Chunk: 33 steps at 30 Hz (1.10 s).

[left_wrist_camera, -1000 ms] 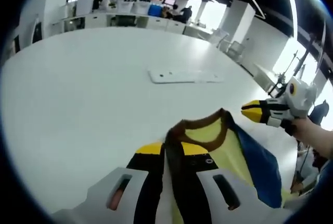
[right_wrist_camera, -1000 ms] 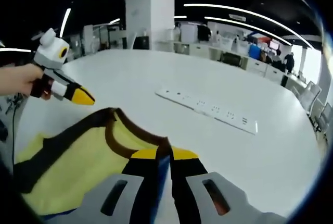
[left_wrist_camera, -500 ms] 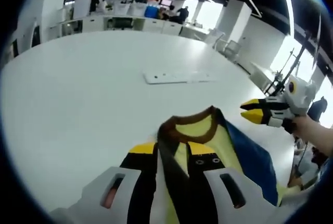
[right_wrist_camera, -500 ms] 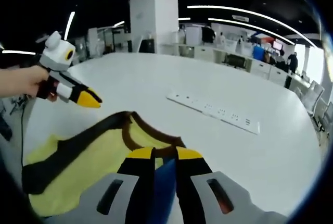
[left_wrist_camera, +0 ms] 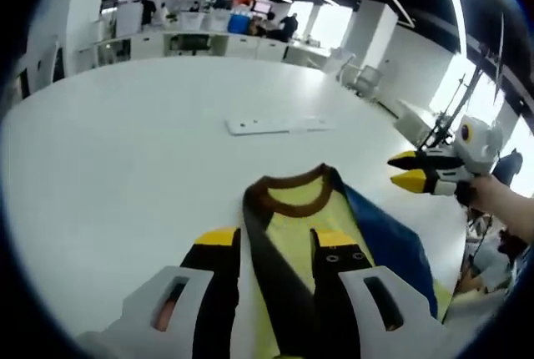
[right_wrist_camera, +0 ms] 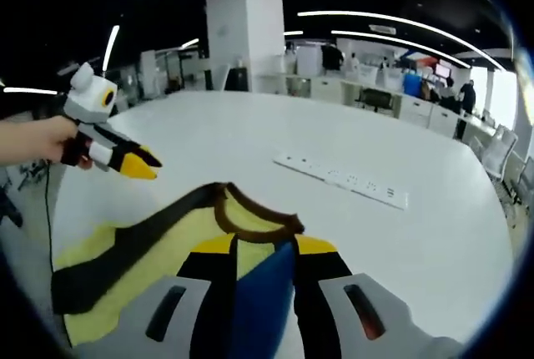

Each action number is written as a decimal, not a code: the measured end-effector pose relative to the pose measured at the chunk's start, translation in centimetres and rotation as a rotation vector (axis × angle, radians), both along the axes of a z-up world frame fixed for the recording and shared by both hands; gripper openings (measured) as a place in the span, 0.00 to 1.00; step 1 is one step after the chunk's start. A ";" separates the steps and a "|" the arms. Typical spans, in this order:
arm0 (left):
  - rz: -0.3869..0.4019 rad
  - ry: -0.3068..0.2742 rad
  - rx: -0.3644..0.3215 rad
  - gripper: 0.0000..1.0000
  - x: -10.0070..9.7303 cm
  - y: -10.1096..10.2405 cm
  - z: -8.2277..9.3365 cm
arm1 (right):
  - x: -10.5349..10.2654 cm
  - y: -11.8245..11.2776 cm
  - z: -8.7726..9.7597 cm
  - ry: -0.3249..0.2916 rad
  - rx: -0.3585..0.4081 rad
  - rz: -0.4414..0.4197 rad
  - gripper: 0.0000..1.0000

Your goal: Fold the garment on the visible template until the final outline fits inside the template.

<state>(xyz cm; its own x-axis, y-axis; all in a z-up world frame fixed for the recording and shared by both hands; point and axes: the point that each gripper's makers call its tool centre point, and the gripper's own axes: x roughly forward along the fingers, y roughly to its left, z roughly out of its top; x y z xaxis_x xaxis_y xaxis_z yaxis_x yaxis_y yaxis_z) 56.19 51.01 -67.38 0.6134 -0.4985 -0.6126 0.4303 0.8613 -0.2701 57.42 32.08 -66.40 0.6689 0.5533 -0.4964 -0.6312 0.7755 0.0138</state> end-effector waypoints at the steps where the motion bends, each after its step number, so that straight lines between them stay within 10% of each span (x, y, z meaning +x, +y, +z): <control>1: -0.002 -0.003 0.002 0.33 -0.2 0.0 0.1 | -0.2 0.0 0.1 0.001 0.001 -0.002 0.28; 33: -0.110 -0.081 0.049 0.65 -7.6 -0.2 3.7 | -7.8 -0.5 3.8 -0.028 0.048 0.021 0.50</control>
